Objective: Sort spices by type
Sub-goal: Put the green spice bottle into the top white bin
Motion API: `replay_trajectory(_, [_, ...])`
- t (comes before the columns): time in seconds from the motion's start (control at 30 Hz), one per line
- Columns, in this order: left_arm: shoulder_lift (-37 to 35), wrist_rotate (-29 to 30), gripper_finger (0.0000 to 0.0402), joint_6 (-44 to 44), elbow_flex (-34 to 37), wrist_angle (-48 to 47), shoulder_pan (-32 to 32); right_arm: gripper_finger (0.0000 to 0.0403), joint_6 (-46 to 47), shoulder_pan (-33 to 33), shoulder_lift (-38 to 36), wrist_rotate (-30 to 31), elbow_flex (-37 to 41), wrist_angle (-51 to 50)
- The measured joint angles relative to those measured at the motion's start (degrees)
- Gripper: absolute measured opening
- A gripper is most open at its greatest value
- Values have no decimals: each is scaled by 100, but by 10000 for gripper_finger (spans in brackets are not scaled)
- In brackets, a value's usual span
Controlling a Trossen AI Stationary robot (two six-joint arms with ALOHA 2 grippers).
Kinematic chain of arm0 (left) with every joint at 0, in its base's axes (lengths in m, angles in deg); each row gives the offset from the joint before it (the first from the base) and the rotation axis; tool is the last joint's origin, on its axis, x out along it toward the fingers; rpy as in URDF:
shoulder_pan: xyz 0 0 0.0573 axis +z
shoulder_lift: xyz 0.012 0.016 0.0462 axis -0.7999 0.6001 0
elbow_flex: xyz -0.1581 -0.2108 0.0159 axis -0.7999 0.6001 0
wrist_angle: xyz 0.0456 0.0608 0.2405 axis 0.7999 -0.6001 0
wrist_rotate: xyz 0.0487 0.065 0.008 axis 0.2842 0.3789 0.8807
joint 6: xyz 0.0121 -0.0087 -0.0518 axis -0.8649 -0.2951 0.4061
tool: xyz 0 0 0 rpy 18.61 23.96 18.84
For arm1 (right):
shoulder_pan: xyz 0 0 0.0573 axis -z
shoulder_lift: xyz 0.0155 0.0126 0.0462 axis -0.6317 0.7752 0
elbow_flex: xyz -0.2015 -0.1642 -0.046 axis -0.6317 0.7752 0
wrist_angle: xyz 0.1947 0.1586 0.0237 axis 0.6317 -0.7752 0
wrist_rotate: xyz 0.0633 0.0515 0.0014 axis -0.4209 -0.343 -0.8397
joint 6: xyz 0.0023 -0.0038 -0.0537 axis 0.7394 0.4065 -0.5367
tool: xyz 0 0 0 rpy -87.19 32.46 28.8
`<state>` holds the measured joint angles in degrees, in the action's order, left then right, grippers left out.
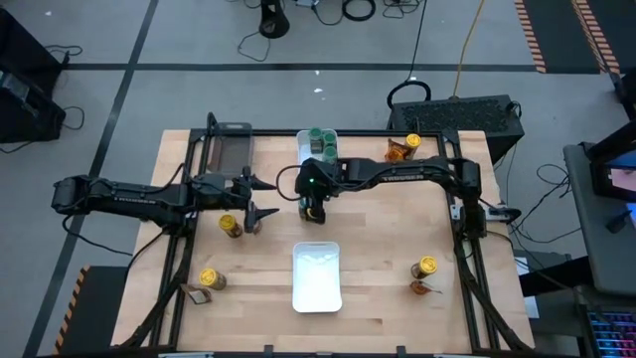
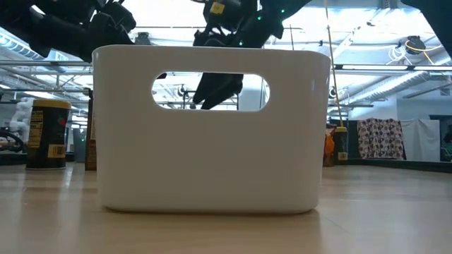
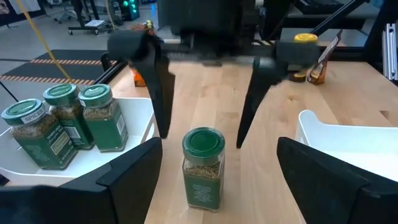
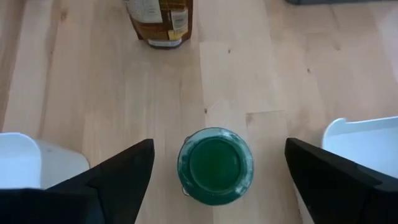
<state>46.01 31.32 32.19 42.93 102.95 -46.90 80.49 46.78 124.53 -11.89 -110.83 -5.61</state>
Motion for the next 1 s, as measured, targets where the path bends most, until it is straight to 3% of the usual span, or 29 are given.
replay_trajectory(0.6, [0, -2, 322, 0, -4, -66, 0, 341, -2, -42, 338, 38, 7, 169])
replay_trajectory(1.0, [0, 0, 322, 0, -4, -66, 1, 232, -24, -32, 336, 185, 7, 132])
